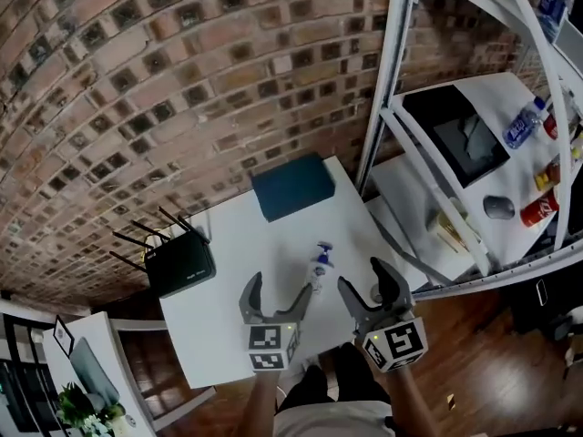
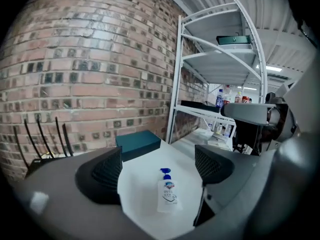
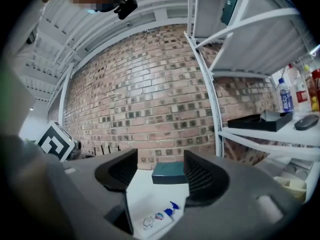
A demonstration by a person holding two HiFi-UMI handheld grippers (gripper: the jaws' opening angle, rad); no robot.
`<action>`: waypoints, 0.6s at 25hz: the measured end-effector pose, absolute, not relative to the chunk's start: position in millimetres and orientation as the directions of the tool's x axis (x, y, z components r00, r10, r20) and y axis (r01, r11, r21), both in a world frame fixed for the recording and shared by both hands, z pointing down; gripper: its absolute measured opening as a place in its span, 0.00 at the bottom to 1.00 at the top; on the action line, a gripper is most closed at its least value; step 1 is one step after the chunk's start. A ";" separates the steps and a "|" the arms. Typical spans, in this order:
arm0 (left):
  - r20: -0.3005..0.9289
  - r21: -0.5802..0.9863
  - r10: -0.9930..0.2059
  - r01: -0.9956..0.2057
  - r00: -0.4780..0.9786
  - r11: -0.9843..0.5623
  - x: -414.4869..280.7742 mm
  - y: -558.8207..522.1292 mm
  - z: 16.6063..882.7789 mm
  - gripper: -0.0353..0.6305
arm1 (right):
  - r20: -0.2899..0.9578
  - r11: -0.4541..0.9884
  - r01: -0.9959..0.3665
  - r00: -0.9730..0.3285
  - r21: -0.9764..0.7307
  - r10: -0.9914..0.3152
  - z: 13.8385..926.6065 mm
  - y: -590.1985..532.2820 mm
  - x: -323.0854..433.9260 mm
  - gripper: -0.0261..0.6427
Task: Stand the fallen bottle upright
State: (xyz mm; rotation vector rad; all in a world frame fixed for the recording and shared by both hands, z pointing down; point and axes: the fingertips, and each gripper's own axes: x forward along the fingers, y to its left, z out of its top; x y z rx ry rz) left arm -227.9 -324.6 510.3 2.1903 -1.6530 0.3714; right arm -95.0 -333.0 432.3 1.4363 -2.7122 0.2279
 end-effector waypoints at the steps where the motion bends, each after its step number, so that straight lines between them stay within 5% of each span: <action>1: 0.438 0.137 -0.850 -0.956 0.292 -0.258 -220.0 -329.4 518.7 0.77 | 0.139 0.551 -0.827 -0.562 -0.108 -0.816 439.4 -336.3 -92.2 0.45; 15: 0.686 0.163 -0.640 -0.930 0.347 -0.329 -163.9 -385.0 645.6 0.68 | 0.229 0.576 -0.797 -0.604 -0.184 -0.763 493.5 -380.0 -79.9 0.45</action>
